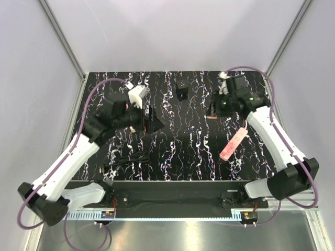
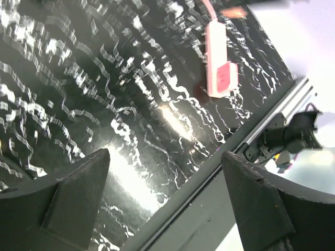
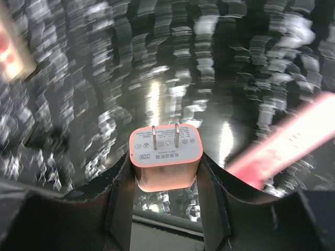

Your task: Insert the plug

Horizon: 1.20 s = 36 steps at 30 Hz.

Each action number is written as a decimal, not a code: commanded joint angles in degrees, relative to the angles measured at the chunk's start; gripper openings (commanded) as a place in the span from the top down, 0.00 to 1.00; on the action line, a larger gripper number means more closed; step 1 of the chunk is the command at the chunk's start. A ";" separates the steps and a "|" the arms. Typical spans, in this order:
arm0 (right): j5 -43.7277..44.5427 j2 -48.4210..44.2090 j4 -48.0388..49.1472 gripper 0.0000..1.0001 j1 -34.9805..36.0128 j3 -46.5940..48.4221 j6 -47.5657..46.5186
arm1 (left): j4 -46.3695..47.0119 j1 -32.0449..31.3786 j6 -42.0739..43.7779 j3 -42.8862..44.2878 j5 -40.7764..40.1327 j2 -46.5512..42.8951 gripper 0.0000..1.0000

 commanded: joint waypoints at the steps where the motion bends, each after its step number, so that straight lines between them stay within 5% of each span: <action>1: -1.15 -3.14 4.99 1.00 9.90 -2.42 -2.54 | -0.57 5.46 -2.29 4.75 16.40 3.18 0.10; 12: -4.13 -6.48 19.41 1.00 22.68 -11.65 -5.89 | 2.40 6.25 -6.68 11.89 20.34 16.36 0.17; 18: 2.72 3.87 20.04 1.00 22.77 -15.70 -5.80 | 2.77 9.67 -7.56 5.04 4.39 14.71 0.19; 24: 4.91 15.13 18.19 0.98 24.87 -14.48 -8.25 | 7.07 18.55 -11.69 -7.44 2.69 8.82 0.18; 36: 8.35 25.86 15.90 0.64 30.68 -10.52 -12.13 | 7.25 23.66 -10.82 -10.88 4.88 6.09 0.16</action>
